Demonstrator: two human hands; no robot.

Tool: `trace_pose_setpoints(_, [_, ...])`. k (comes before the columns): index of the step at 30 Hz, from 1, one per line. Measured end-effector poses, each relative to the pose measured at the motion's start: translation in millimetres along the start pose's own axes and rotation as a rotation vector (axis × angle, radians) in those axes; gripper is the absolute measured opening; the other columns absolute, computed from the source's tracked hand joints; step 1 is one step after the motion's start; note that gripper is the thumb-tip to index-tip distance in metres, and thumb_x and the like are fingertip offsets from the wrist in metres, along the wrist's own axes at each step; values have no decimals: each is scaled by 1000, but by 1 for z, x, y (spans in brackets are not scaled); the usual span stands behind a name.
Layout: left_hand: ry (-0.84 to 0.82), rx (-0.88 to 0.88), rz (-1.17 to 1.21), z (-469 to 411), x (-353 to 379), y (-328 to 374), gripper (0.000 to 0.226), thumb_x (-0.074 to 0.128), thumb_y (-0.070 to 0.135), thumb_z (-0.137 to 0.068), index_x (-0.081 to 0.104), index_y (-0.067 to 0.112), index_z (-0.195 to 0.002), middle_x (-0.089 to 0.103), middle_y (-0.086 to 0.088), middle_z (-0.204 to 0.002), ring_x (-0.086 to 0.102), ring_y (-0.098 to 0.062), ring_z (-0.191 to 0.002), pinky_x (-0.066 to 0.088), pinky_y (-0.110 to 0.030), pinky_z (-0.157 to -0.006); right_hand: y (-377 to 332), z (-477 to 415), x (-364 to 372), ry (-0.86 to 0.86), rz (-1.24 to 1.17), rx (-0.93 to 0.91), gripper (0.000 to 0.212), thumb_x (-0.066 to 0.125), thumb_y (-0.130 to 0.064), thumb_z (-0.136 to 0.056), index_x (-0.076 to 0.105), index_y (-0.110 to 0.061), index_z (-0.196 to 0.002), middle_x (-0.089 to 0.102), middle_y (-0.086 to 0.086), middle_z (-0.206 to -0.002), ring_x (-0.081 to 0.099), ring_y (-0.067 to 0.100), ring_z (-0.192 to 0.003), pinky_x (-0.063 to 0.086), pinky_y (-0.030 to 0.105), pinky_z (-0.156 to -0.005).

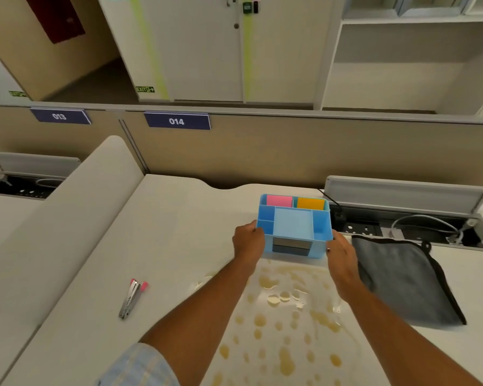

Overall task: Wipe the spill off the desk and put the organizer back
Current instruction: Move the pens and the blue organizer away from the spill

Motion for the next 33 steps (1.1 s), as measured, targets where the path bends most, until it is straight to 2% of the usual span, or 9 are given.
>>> trace_pose_setpoints(5, [66,-41,36,-2,-15,3,23,57,36,-99,55,26,-78,66,4,-81,65,-15,-72,44,-17,-54,-1,4,11,-22,63,-41,29,34,-32,-108,55,-28,-128,66,-2,-111,63,17,-106,52,30,-80])
trace_pose_setpoints(8, [92,-46,54,-7,-42,-3,21,57,38,-98,57,26,-81,67,3,-83,66,-16,-75,45,-17,-55,-9,18,32,-72,64,-88,26,35,-28,-107,56,-28,-122,66,-3,-107,64,17,-104,50,28,-75])
trace_pose_setpoints(16, [203,-54,16,-33,-169,-27,26,62,43,-96,66,17,-98,73,-3,-92,71,-21,-86,49,-24,-65,-33,63,146,-262,120,-128,33,38,-20,-107,49,-26,-138,65,-1,-109,63,18,-104,53,30,-79])
trace_pose_setpoints(18, [231,-67,26,-40,-204,-33,29,66,41,-94,68,13,-99,74,-6,-92,70,-19,-84,50,-26,-68,-39,74,178,-317,123,-125,37,39,-20,-107,46,-25,-143,65,1,-114,62,17,-107,55,29,-82])
trace_pose_setpoints(21, [285,-96,72,-47,-256,-43,16,67,25,-87,68,9,-88,72,-9,-86,65,-21,-78,48,-32,-69,-48,89,224,-407,133,-97,49,40,-18,-107,34,-25,-155,61,3,-127,58,18,-116,56,37,-96])
trace_pose_setpoints(24, [314,-127,131,-50,-295,-53,13,62,16,-71,66,8,-80,62,-10,-78,57,-23,-75,44,-36,-73,-53,101,261,-470,152,-70,60,39,-18,-106,20,-25,-162,54,5,-139,54,19,-121,52,34,-98])
trace_pose_setpoints(26, [332,-138,155,-52,-317,-59,10,60,12,-69,66,11,-76,58,-10,-76,55,-23,-75,42,-38,-73,-54,107,282,-501,174,-60,62,40,-19,-106,16,-25,-163,51,6,-146,52,21,-126,50,36,-102])
trace_pose_setpoints(29, [336,-149,175,-56,-341,-69,12,60,9,-72,69,8,-80,57,-11,-79,54,-23,-78,43,-38,-75,-53,116,307,-541,190,-55,63,40,-20,-106,15,-27,-163,46,6,-153,50,23,-133,49,43,-110])
trace_pose_setpoints(33, [320,-129,223,-62,-355,-76,22,62,10,-69,70,4,-89,60,-16,-85,58,-24,-85,45,-39,-79,-48,127,324,-546,228,-48,63,41,-22,-108,10,-28,-163,38,4,-160,44,23,-141,43,38,-112])
Point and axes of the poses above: each hand's wrist, its own z-axis away from the middle knuckle, its own x-axis out of the palm, y = z × x, the point moved 5 cm from there along -z, towards the middle knuckle
